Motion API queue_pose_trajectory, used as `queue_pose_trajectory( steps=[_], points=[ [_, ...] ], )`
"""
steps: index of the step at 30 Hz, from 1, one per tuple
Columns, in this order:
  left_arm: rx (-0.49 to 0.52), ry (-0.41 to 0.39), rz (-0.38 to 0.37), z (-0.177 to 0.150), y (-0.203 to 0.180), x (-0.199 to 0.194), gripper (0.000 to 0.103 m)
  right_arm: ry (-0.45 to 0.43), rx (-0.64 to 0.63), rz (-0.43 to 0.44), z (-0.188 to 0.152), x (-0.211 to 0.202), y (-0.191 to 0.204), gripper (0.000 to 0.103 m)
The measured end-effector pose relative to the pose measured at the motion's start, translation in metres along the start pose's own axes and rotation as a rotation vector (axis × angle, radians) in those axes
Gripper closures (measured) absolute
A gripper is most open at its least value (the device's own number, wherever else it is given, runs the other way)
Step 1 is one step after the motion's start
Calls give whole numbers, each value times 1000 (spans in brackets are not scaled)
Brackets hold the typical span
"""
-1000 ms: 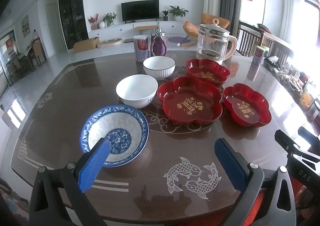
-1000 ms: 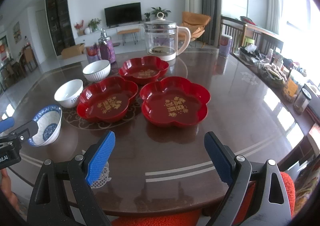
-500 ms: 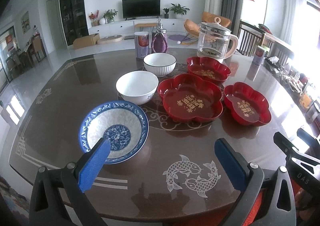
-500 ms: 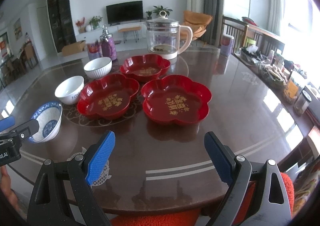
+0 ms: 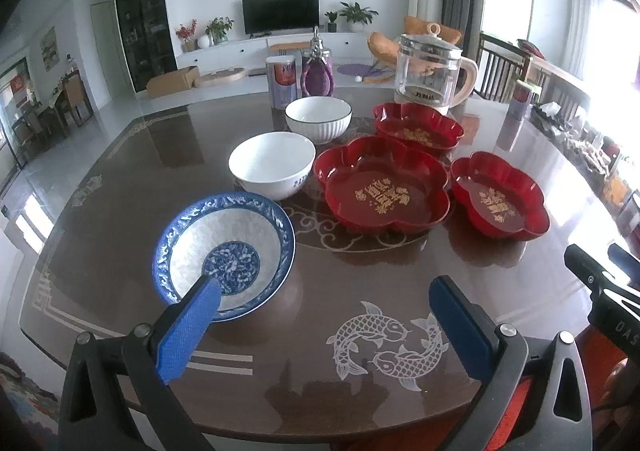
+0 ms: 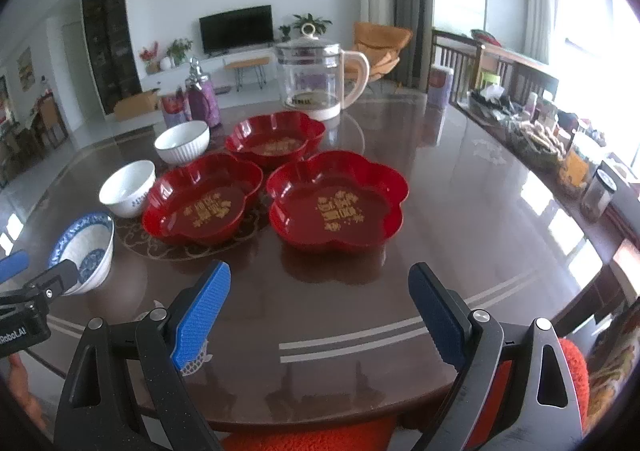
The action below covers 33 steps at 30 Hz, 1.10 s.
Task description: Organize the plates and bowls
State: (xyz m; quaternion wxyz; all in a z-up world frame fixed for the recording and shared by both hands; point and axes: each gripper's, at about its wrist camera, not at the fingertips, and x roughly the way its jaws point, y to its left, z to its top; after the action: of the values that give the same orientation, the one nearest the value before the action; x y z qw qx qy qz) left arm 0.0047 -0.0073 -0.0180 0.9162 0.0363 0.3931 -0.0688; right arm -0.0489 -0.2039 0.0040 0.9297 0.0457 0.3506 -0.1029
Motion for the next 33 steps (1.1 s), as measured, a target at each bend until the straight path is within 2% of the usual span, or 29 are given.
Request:
queue_pose_trajectory(
  steps=[6,12,21,33],
  points=[
    [31,15,41,-3,-2,11,0,12,-16,-22,0,3,2,10],
    [52,41,73,-7,-3,20,0,18,-4,-10,0,4,1,10],
    [74,58,85,-7,-7,21,0,-14,-6,-17,1,-1,-4,10],
    [98,60,97,-7,-13,22,0,-58,26,52,0,-4,-12,10]
  ],
)
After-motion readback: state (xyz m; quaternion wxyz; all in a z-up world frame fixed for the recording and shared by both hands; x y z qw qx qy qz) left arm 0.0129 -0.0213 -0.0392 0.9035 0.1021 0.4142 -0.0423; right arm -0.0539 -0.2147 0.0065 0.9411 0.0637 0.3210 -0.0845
